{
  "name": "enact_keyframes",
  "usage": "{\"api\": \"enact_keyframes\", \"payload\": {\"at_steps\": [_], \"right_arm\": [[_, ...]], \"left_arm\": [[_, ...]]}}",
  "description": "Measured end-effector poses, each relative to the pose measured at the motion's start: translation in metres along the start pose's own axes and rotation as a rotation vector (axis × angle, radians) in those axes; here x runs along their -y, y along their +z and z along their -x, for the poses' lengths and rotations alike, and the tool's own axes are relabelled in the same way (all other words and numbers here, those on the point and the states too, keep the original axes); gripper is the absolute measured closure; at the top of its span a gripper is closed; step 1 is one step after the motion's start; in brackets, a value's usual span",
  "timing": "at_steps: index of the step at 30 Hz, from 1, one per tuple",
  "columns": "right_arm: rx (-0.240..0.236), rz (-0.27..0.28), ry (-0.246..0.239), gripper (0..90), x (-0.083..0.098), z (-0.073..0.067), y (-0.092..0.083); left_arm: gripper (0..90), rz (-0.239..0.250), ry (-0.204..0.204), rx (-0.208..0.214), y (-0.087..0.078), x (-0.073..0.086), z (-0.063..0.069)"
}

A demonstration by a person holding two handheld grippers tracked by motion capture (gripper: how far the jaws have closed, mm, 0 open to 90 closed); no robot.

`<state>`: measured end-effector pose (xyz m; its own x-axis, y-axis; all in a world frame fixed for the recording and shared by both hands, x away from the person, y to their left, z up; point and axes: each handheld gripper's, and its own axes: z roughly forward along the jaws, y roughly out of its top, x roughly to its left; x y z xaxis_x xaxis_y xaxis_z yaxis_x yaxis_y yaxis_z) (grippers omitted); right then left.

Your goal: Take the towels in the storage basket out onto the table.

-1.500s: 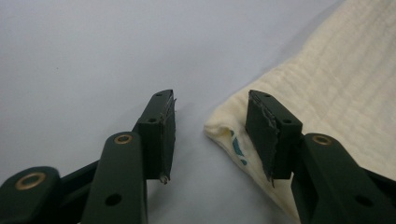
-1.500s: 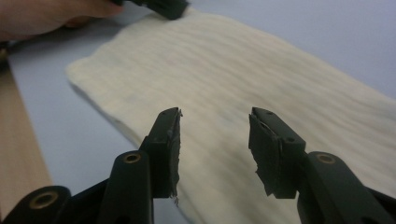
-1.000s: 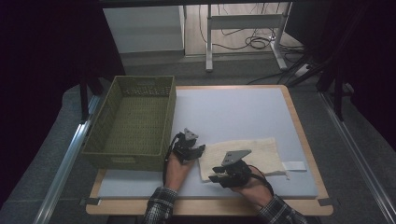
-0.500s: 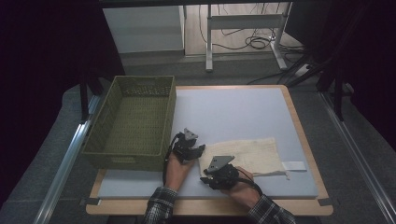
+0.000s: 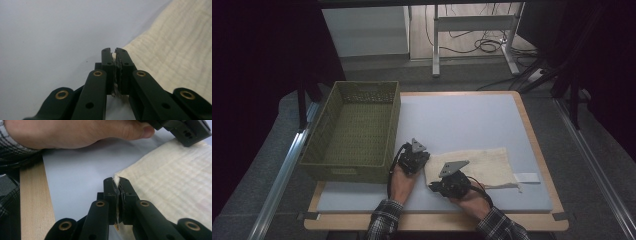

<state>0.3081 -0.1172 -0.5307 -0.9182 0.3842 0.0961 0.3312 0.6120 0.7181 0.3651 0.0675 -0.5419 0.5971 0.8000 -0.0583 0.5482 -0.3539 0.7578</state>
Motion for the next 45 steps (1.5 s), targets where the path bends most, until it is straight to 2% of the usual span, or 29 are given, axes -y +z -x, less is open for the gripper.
{"api": "enact_keyframes", "payload": {"at_steps": [4,11,14,17,22,32,45], "right_arm": [[0.009,0.023,0.002,85.8,-0.003,0.001,-0.009],[0.028,0.065,0.000,85.7,-0.004,0.001,-0.029],[0.032,0.076,0.003,85.7,-0.002,0.003,-0.037],[0.042,0.090,0.009,85.7,0.001,0.005,-0.046],[0.072,0.107,0.019,85.7,0.008,0.010,-0.062],[0.117,0.134,0.076,85.7,0.028,0.023,-0.090],[0.182,0.151,0.129,85.6,0.055,0.035,-0.117]], "left_arm": [[86.4,0.028,-0.017,0.008,-0.003,-0.006,0.001],[86.5,0.071,0.007,0.025,-0.010,-0.024,0.008],[86.4,0.070,0.027,0.033,-0.010,-0.031,0.013],[86.3,0.077,0.027,0.053,-0.009,-0.037,0.016],[86.2,0.078,0.042,0.082,-0.003,-0.047,0.022],[86.3,0.082,0.077,0.134,0.014,-0.067,0.040],[86.2,0.078,0.162,0.189,0.036,-0.091,0.065]]}}
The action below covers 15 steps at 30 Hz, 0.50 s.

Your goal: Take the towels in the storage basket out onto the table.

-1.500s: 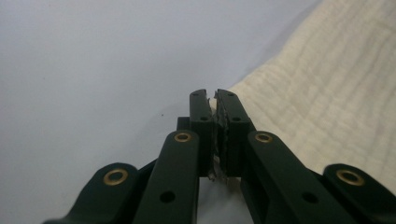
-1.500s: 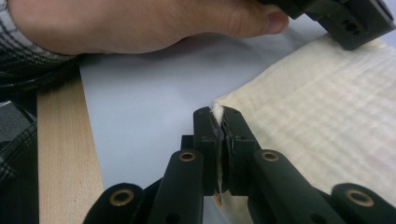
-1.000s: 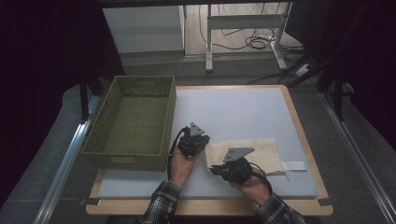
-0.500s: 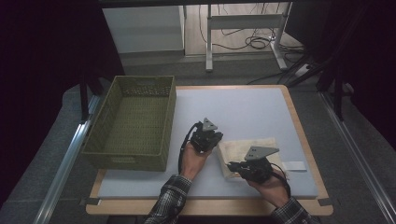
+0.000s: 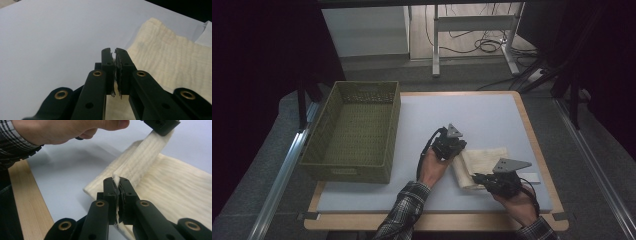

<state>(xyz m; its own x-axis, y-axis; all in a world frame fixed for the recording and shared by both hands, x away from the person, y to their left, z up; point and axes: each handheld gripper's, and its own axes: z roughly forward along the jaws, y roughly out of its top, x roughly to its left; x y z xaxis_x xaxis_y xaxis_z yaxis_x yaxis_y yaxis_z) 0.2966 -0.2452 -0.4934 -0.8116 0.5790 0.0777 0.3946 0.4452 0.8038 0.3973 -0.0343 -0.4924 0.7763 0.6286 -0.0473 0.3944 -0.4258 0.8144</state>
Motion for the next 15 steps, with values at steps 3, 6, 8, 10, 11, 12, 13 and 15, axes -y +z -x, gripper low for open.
{"api": "enact_keyframes", "payload": {"at_steps": [3,6,8,10,11,12,13,15], "right_arm": [[0.023,0.005,0.006,85.6,0.004,0.005,-0.008],[0.040,0.010,0.021,85.6,0.009,0.010,-0.016],[0.052,0.013,0.029,85.5,0.012,0.013,-0.020],[0.061,0.011,0.033,85.5,0.015,0.015,-0.024],[0.065,0.010,0.034,85.5,0.016,0.016,-0.026],[0.070,0.010,0.036,85.5,0.018,0.018,-0.028],[0.073,0.012,0.040,85.5,0.019,0.019,-0.030],[0.078,0.011,0.047,85.5,0.022,0.021,-0.032]], "left_arm": [[86.1,0.000,0.011,0.009,0.006,-0.005,0.004],[86.2,-0.003,0.018,0.021,0.012,-0.009,0.008],[86.1,-0.004,0.026,0.026,0.017,-0.012,0.010],[86.1,0.001,0.032,0.032,0.020,-0.015,0.013],[86.1,-0.001,0.039,0.031,0.023,-0.018,0.016],[86.1,-0.003,0.048,0.031,0.025,-0.021,0.018],[86.1,-0.004,0.055,0.032,0.027,-0.023,0.020],[86.0,0.005,0.058,0.036,0.032,-0.028,0.024]]}}
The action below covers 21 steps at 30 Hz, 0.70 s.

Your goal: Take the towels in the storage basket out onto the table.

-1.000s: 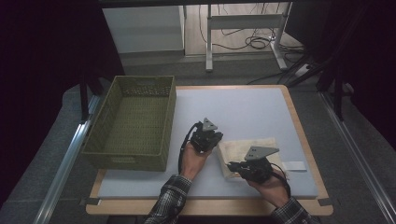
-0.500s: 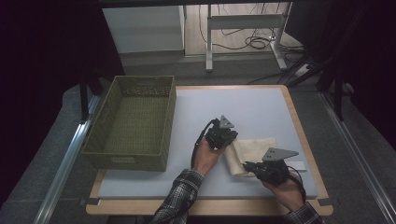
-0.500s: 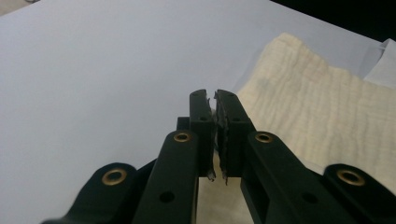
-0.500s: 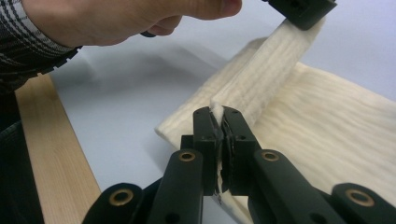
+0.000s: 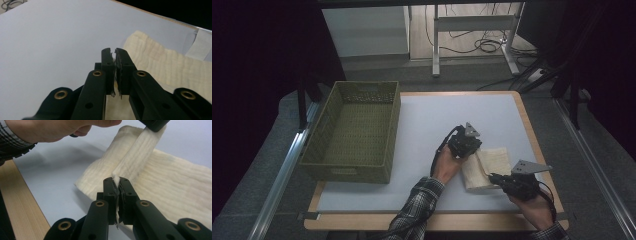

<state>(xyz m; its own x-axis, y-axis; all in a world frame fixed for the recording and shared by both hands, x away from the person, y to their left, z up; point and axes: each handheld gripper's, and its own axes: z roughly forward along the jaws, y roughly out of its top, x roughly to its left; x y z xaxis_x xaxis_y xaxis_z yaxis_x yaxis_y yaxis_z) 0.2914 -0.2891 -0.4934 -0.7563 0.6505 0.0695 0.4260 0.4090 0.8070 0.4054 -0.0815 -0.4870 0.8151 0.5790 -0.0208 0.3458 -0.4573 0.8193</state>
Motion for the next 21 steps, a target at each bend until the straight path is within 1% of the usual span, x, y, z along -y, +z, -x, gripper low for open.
{"api": "enact_keyframes", "payload": {"at_steps": [4,6,9,16,21], "right_arm": [[0.015,0.000,0.013,85.4,0.005,0.006,-0.006],[0.023,-0.003,0.021,85.4,0.008,0.008,-0.008],[0.036,-0.008,0.031,85.3,0.012,0.013,-0.013],[0.056,-0.007,0.053,85.1,0.018,0.021,-0.016],[0.068,-0.004,0.060,85.0,0.021,0.025,-0.017]], "left_arm": [[86.0,-0.001,0.011,0.004,0.011,-0.008,0.007],[86.0,-0.020,0.037,0.003,0.015,-0.011,0.009],[86.0,-0.025,0.049,0.008,0.023,-0.015,0.013],[85.9,-0.038,0.054,0.009,0.036,-0.024,0.019],[85.7,-0.032,0.052,0.010,0.042,-0.026,0.022]]}}
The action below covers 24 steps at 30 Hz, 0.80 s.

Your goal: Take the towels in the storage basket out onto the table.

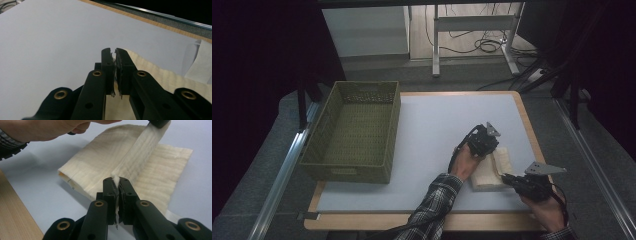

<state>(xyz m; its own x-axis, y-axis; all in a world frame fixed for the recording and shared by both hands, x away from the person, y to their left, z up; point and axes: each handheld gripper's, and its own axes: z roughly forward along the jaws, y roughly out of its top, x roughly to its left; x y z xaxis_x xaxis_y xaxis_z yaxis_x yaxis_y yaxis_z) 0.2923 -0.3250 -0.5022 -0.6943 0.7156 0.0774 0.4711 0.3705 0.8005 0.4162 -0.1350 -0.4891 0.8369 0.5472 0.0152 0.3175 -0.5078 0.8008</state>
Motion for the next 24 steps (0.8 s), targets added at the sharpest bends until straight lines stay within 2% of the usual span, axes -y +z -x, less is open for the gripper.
{"api": "enact_keyframes", "payload": {"at_steps": [2,7,10,13,14,16,21,24], "right_arm": [[0.005,-0.002,0.008,84.9,0.002,0.002,0.000],[0.018,-0.015,0.017,83.7,0.007,0.005,0.003],[0.020,-0.014,0.025,81.4,0.009,0.006,0.004],[0.025,-0.011,0.032,76.1,0.009,0.007,0.001],[0.032,-0.008,0.033,73.0,0.009,0.008,-0.001],[0.043,-0.009,0.033,68.0,0.007,0.009,-0.005],[0.083,0.005,0.029,62.5,0.002,0.014,-0.016],[0.107,0.013,0.034,59.9,-0.002,0.018,-0.023]], "left_arm": [[85.5,0.000,-0.009,0.002,0.003,-0.001,0.001],[83.9,-0.037,-0.017,0.002,0.013,0.001,0.001],[78.6,-0.026,-0.034,0.008,0.013,0.002,0.000],[67.7,0.008,-0.064,0.032,0.008,0.001,-0.001],[63.8,0.030,-0.082,0.032,0.006,0.000,0.000],[57.8,0.045,-0.094,0.036,0.000,-0.001,-0.002],[50.7,0.063,-0.105,0.012,-0.013,-0.001,-0.008],[47.1,0.051,-0.097,-0.012,-0.021,0.004,-0.014]]}}
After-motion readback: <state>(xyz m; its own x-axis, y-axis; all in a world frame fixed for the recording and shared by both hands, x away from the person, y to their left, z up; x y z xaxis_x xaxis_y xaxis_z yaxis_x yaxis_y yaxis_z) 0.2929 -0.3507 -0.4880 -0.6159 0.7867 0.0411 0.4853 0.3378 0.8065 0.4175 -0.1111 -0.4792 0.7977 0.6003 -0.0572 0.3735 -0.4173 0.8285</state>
